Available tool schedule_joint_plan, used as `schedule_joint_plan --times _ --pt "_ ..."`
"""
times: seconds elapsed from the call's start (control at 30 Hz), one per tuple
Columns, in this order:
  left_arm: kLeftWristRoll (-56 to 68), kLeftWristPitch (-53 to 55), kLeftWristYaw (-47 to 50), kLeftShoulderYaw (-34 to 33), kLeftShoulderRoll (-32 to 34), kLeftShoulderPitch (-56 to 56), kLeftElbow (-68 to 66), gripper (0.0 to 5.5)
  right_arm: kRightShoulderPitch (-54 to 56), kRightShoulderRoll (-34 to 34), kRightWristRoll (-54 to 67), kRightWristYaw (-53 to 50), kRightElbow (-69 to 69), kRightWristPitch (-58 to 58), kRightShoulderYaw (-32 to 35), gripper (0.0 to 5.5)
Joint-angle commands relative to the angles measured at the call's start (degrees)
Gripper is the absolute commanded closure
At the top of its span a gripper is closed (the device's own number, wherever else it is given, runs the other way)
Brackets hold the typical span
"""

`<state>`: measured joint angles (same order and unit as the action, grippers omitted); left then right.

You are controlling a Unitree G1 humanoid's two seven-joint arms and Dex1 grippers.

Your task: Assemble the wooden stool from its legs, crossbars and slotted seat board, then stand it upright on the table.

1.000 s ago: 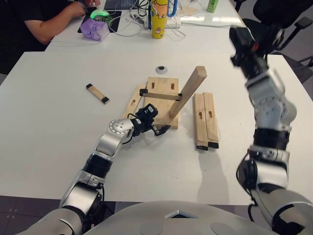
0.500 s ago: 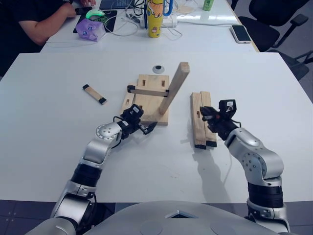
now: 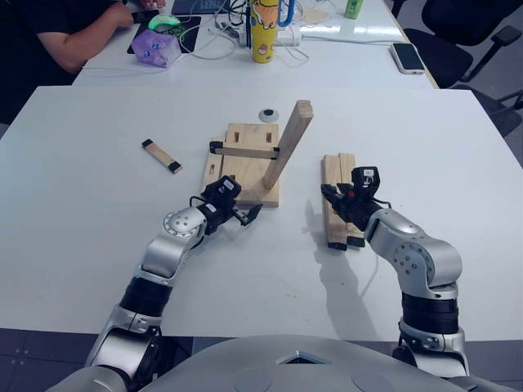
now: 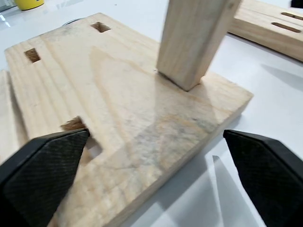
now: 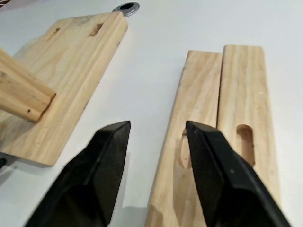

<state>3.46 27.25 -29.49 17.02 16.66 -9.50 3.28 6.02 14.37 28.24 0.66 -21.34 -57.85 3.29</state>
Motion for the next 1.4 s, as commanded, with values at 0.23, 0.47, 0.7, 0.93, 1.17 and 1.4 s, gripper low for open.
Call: schedule_joint_plan --times 0.23,0.47,0.7,0.93,1.17,1.4 --pt "-0.27 2.14 -0.85 2.72 -1.85 -0.39 -0.2 0.26 1.34 -1.99 -1.67 -2.33 -0.36 -8.09 1.99 3.34" --pt "-0.43 2.1 -0.6 1.83 -1.19 0.01 0.0 0.26 4.28 -3.12 -3.59 -4.74 0.21 -14.45 1.84 3.34" --pt "-0.57 3.15 -0.12 1.2 -0.89 -0.74 1.9 0.26 10.03 -2.41 -11.12 -9.6 1.12 -23.86 -4.01 3.34" --pt "-0.76 4.9 0.09 1.25 -0.5 -1.18 5.37 0.26 12.56 -5.07 -15.2 -9.72 2.69 -28.55 -3.91 4.25" --pt "1.49 6.45 -1.58 0.06 0.82 -0.16 8.88 0.26 14.69 -7.31 -16.52 -7.73 1.43 -27.76 -0.13 4.88" --pt "3.74 8.89 -5.7 1.64 3.27 2.08 10.49 0.1 18.58 -6.43 -18.86 -7.26 1.89 -18.93 3.31 4.91"
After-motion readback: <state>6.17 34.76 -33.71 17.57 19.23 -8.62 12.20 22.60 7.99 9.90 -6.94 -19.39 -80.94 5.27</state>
